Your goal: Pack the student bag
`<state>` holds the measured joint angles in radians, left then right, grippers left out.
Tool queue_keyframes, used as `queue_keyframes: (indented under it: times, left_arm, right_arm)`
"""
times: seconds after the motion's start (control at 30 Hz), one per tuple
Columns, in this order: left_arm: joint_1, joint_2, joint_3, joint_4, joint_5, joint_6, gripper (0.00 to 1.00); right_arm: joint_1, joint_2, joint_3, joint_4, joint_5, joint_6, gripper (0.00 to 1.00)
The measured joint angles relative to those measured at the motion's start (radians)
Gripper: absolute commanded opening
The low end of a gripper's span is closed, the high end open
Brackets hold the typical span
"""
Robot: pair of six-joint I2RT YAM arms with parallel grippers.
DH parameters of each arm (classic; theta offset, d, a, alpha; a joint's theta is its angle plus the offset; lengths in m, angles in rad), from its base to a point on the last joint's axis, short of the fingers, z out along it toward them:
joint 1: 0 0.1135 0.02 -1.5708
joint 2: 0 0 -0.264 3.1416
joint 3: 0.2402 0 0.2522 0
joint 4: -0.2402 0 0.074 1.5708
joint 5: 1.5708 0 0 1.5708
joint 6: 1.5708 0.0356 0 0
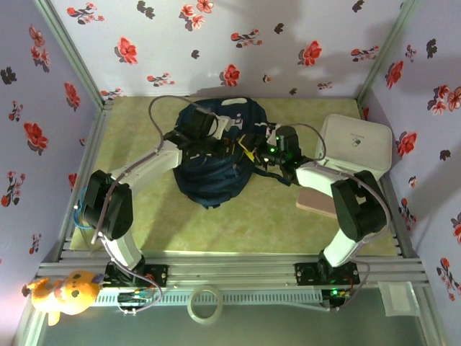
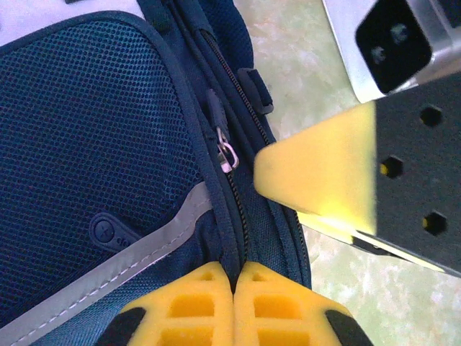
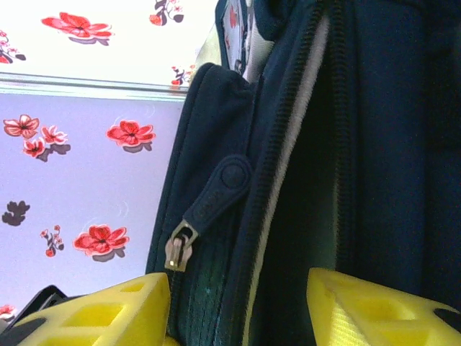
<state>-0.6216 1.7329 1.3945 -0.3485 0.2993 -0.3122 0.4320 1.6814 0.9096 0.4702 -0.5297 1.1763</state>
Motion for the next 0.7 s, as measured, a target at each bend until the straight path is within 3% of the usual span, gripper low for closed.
queue_keyframes:
  times: [0.4,0.7]
  left_arm:
    - [0.003,-0.044,-0.055,0.013,0.0,0.002,0.15]
    - [0.003,-0.174,-0.126,0.017,-0.04,-0.042,0.35]
  right_arm:
    - [0.01,0.135,0.109,0.057,-0.054,0.045,0.53]
    - [0.031,0.21,0.142,0.057,-0.065,0.084,0.27]
